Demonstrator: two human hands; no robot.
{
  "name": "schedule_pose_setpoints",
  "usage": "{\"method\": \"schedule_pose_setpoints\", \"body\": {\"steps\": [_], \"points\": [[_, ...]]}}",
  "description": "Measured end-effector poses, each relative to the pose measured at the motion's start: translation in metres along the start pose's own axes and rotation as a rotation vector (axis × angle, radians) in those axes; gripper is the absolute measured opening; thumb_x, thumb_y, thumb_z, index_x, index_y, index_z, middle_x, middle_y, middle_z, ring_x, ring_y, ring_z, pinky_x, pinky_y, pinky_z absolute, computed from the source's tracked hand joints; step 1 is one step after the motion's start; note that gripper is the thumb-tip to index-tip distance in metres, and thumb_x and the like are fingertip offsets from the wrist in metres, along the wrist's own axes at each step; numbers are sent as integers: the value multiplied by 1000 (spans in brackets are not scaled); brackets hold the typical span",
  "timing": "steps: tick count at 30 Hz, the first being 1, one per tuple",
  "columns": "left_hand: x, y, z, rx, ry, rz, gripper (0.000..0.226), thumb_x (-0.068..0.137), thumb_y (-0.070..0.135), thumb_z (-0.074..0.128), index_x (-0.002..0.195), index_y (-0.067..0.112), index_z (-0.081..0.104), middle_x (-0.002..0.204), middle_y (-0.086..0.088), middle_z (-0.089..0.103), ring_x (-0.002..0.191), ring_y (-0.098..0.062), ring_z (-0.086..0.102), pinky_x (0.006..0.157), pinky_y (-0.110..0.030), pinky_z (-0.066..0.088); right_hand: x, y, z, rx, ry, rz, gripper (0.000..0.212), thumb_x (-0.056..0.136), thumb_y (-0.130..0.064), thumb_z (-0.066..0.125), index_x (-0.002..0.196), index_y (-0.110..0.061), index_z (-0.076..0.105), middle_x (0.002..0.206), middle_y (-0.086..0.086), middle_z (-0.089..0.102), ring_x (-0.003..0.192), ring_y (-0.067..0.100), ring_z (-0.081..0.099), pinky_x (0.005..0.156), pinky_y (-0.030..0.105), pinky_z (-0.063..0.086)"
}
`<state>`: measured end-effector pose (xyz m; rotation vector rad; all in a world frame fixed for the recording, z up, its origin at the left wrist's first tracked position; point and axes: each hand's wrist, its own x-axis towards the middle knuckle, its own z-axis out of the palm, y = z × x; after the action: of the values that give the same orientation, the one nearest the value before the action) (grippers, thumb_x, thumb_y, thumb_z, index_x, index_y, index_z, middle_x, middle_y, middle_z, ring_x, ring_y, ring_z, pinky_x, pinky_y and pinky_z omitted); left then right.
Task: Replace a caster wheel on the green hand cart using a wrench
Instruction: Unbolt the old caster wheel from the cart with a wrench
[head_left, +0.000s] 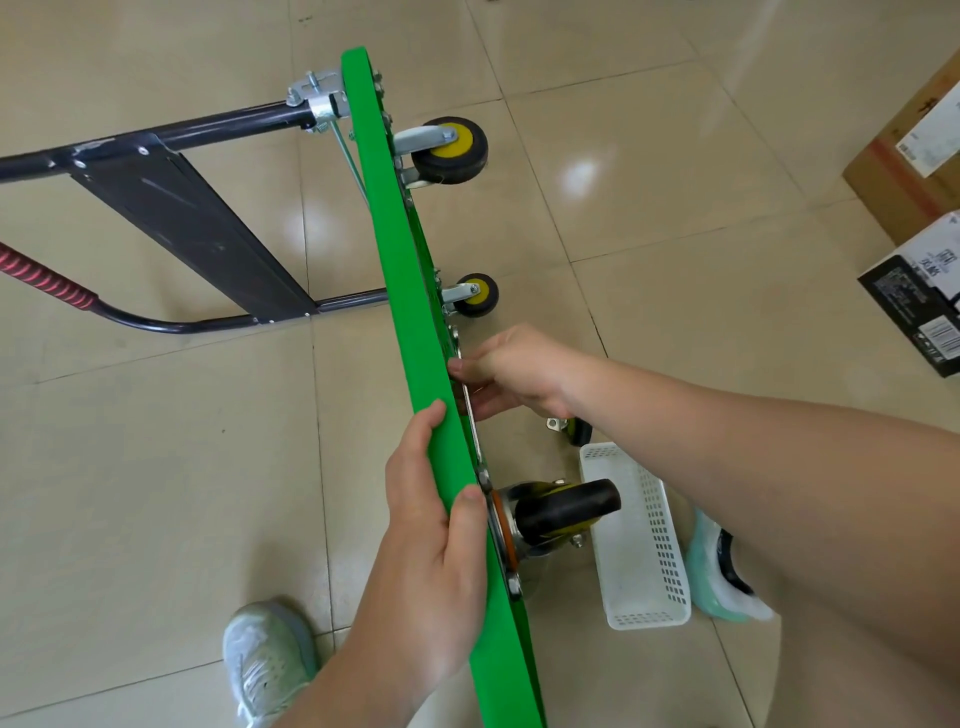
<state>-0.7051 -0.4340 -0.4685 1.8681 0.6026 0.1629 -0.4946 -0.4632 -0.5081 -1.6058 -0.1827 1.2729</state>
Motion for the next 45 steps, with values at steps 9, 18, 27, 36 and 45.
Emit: {"method": "schedule_pose_setpoints", "body": {"steps": [9,18,27,36,45], "points": [[1,-2,-1,11,-3,-2,58,97,33,37,144,60,16,156,31,22,133,28,29,98,8,23,-24,3,-5,-22,24,-172,16,93,-11,71,106,-2,73,89,6,77,84,22,74,85,39,62],[0,2,-1,-8,24,-36,59,93,37,38,144,58,20,160,14,33,146,2,36,119,-16,29,-111,47,9,-85,84,-572,37,72,-12,80,93,-43,78,85,-24,75,84,-8,69,86,14,54],[-1,6,0,-2,21,-58,56,92,38,37,135,68,18,157,21,32,140,13,35,103,3,26,-97,31,0,10,182,-687,31,81,7,76,94,-22,78,88,-9,78,89,10,74,90,28,59],[-1,5,0,0,8,-37,58,93,38,37,135,74,17,159,22,29,146,2,34,119,-21,29,-57,-6,-21,-35,168,-460,13,93,-7,71,88,-18,75,72,-4,75,73,13,74,66,25,60],[2,-1,0,4,-1,-26,62,95,35,37,134,79,17,155,34,26,136,21,35,95,6,28,-18,-17,-11,-71,133,-210,28,89,-15,76,111,2,72,95,14,76,83,31,76,83,42,63]]}}
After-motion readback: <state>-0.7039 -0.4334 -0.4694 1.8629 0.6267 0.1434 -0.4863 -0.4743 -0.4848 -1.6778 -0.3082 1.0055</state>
